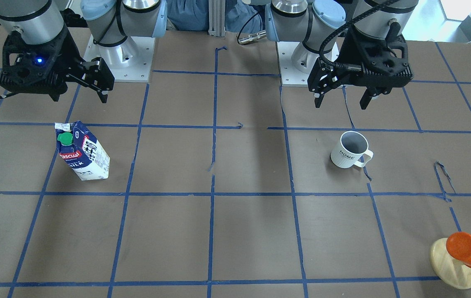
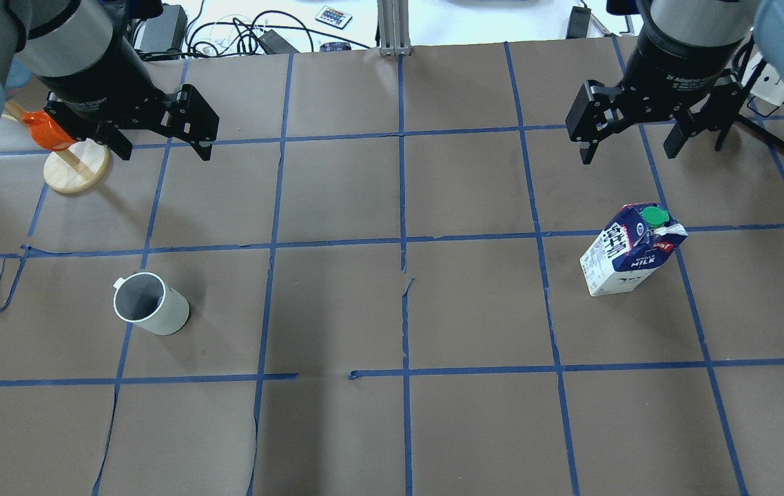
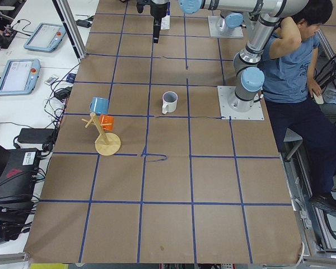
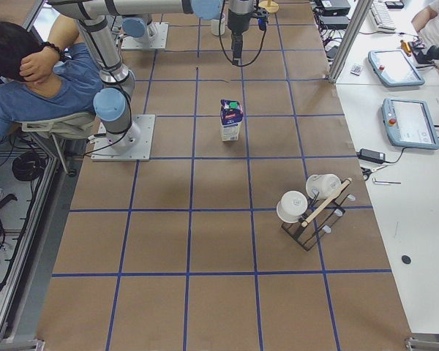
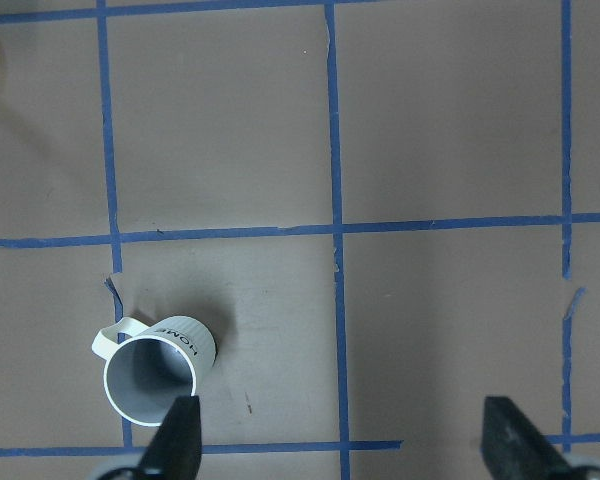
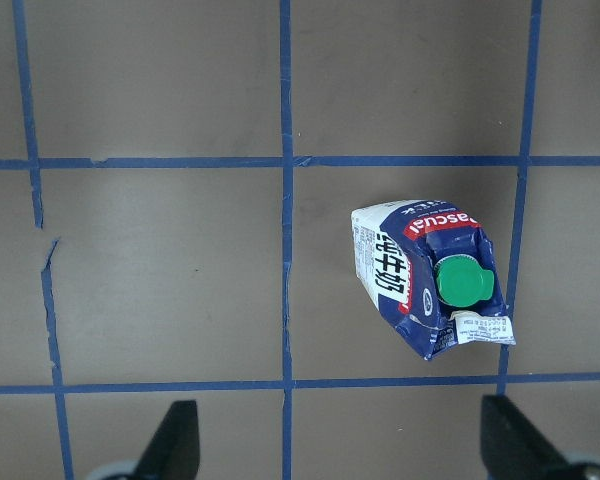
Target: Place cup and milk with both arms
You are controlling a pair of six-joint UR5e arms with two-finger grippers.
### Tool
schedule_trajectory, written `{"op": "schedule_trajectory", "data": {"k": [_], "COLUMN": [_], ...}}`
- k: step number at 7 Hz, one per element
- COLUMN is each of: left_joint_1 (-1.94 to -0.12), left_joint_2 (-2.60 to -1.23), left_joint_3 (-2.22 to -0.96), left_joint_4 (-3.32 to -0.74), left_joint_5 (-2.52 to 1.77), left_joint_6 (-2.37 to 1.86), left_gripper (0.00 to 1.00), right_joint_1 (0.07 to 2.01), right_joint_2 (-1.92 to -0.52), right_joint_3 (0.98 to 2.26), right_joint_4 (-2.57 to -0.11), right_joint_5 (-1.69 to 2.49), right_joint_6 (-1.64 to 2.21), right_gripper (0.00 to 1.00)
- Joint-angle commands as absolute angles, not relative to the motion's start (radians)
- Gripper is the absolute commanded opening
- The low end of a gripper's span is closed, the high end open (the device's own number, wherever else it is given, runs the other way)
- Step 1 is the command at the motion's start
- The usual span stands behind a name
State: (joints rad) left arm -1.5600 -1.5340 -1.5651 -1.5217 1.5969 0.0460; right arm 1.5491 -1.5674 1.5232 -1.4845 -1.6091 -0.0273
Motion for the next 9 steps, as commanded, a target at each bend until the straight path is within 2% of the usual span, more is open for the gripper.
{"op": "schedule_trajectory", "data": {"k": [1, 3, 5, 7, 9], "left_joint_1": [-1.560, -1.542, -1.445, -1.379, -1.303], "left_joint_2": [-1.535, -1.536, -1.546, -1.549, -1.558], "left_joint_3": [-1.568, -1.594, -1.655, -1.789, -1.938], "left_joint_4": [-1.522, -1.520, -1.517, -1.444, -1.334], "left_joint_5": [1.595, 1.598, 1.595, 1.594, 1.586], "left_joint_6": [0.035, 0.037, 0.049, 0.086, 0.253], "left_gripper": [1.00, 1.00, 1.00, 1.00, 1.00], "right_joint_1": [1.492, 1.390, 1.390, 1.388, 1.390], "right_joint_2": [-1.566, -1.560, -1.559, -1.507, -1.500], "right_joint_3": [1.525, 1.526, 1.558, 1.604, 1.615], "right_joint_4": [-1.480, -1.474, -1.491, -1.606, -1.609], "right_joint_5": [-1.609, -1.608, -1.602, -1.585, -1.600], "right_joint_6": [-0.078, -0.129, -0.192, -0.199, -0.196], "right_gripper": [1.00, 1.00, 1.00, 1.00, 1.00]}}
